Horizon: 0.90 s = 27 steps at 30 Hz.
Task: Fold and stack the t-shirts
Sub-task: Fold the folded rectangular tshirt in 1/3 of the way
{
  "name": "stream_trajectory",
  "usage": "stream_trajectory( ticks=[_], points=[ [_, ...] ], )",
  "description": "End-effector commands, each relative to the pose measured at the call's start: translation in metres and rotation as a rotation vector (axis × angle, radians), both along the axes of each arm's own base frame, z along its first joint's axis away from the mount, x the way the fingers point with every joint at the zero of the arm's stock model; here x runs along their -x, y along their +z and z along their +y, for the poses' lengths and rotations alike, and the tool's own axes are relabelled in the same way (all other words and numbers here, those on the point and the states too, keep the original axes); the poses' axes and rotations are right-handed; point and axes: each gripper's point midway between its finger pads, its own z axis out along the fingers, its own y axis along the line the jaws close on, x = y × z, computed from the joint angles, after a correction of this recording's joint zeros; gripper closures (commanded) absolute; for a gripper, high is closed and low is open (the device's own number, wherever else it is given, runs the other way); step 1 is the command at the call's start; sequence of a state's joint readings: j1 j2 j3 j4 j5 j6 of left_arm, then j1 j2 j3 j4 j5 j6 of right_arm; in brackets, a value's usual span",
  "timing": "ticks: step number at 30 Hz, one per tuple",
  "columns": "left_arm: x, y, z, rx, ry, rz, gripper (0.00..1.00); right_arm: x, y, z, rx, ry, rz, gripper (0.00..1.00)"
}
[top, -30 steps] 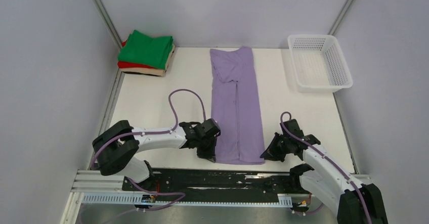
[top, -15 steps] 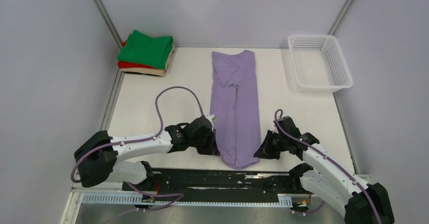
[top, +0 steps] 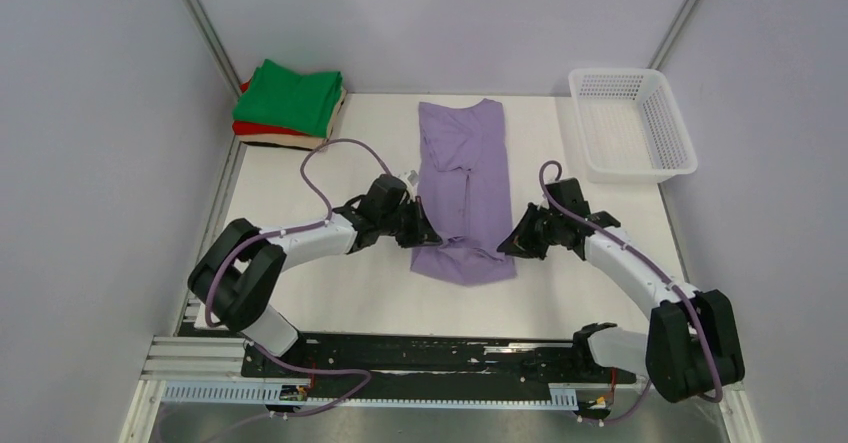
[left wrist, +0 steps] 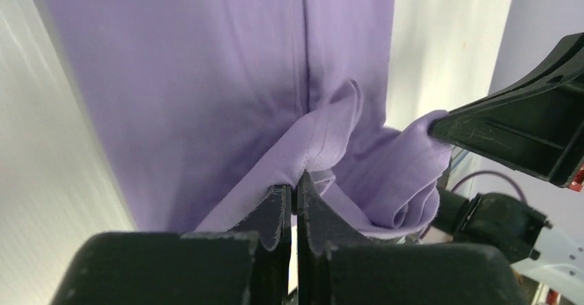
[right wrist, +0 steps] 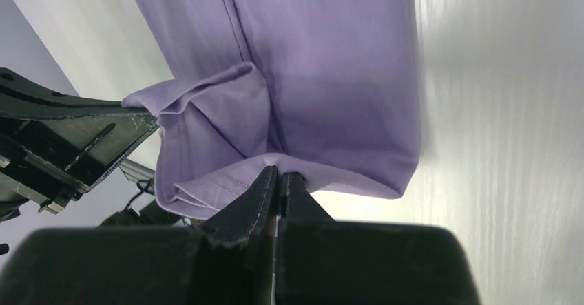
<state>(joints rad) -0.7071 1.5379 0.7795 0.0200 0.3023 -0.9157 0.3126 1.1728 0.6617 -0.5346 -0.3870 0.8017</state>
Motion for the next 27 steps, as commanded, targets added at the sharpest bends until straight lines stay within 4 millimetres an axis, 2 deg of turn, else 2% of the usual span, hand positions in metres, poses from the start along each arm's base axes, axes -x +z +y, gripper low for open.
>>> stream_trajectory(
  ticks=[1, 4, 5, 6, 9, 13, 14, 15, 16, 19, 24, 26, 27],
  points=[
    [-0.044, 0.036, -0.013, 0.106, -0.026, -0.101, 1.00, -0.051, 0.024, -0.003, -0.027, -0.005, -0.118, 1.00],
    [-0.069, 0.043, -0.007, 0.095, -0.005, -0.134, 1.00, -0.074, 0.025, -0.008, -0.014, -0.022, -0.126, 1.00],
    [-0.076, 0.038, -0.002, 0.079, 0.003, -0.126, 1.00, -0.084, 0.028, -0.009, -0.012, -0.028, -0.138, 1.00],
    [-0.085, 0.046, -0.002, 0.083, 0.009, -0.144, 1.00, -0.092, 0.028, -0.011, -0.008, -0.034, -0.142, 1.00],
    [-0.107, 0.041, 0.008, 0.045, 0.028, -0.139, 1.00, -0.115, 0.030, -0.019, 0.003, -0.049, -0.157, 1.00],
    [-0.138, 0.049, 0.013, 0.010, 0.036, -0.177, 1.00, -0.140, 0.025, -0.025, 0.043, -0.052, -0.169, 1.00],
    [-0.141, 0.040, 0.016, -0.017, 0.042, -0.158, 1.00, -0.145, 0.022, -0.027, 0.050, -0.058, -0.165, 1.00],
    [-0.149, 0.043, 0.018, -0.027, 0.046, -0.175, 1.00, -0.150, 0.020, -0.029, 0.055, -0.063, -0.163, 1.00],
    [-0.151, 0.035, 0.021, -0.049, 0.054, -0.160, 1.00, -0.155, 0.019, -0.031, 0.055, -0.067, -0.160, 1.00],
    [-0.164, 0.034, 0.022, -0.046, 0.053, -0.163, 1.00, -0.170, 0.015, -0.031, 0.050, -0.067, -0.159, 1.00],
    [-0.180, 0.020, 0.023, -0.045, 0.050, -0.139, 1.00, -0.192, 0.011, -0.036, 0.056, -0.083, -0.159, 1.00],
    [-0.186, 0.017, 0.024, -0.046, 0.057, -0.134, 0.97, -0.199, 0.007, -0.040, 0.065, -0.101, -0.156, 1.00],
    [-0.189, 0.015, 0.023, -0.044, 0.058, -0.134, 0.92, -0.203, 0.005, -0.043, 0.072, -0.110, -0.156, 1.00]
  ],
)
